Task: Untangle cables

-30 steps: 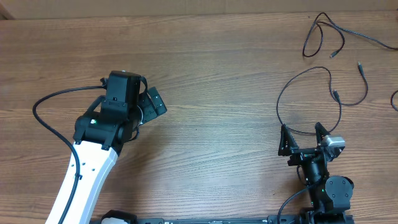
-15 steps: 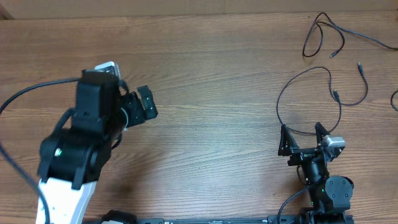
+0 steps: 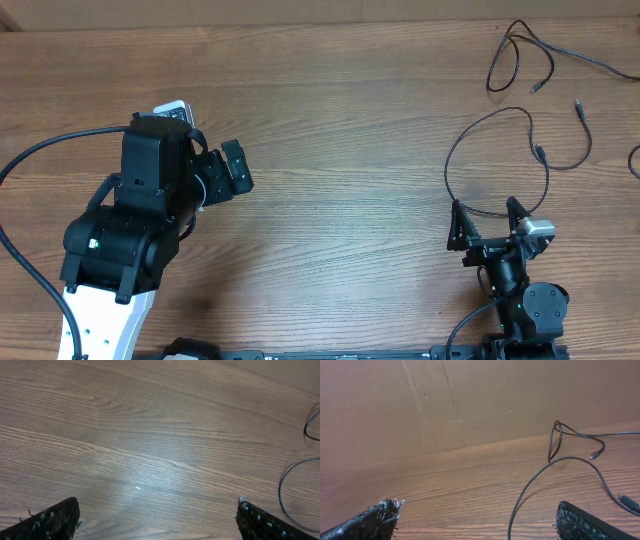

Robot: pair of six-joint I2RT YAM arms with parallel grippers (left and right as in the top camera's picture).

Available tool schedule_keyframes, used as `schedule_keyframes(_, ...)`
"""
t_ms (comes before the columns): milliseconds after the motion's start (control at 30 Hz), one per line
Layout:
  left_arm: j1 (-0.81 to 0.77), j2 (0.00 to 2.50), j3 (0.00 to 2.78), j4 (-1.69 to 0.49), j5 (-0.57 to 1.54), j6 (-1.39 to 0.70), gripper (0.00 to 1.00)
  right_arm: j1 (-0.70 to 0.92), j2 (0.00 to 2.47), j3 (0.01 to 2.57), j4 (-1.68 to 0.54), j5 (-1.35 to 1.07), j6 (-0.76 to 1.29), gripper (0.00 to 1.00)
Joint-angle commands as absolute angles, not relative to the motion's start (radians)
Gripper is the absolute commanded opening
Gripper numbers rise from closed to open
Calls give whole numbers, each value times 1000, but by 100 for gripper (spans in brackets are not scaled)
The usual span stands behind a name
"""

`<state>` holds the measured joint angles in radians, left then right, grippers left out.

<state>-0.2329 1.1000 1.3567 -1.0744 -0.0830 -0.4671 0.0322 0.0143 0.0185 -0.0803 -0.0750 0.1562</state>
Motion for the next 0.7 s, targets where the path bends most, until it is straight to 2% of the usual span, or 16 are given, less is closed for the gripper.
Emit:
schedule_keyframes(0, -229, 1093, 1370, -1074, -85, -449, 100, 25, 3, 8, -77, -80, 148, 100)
schedule_keyframes(267, -228, 978, 1370, -1074, -85, -449, 100, 25, 3, 8, -77, -79, 148, 100)
schedule_keyframes(667, -228, 616, 1370, -1074, -85, -449, 100, 25, 3, 8, -77, -80, 148, 100)
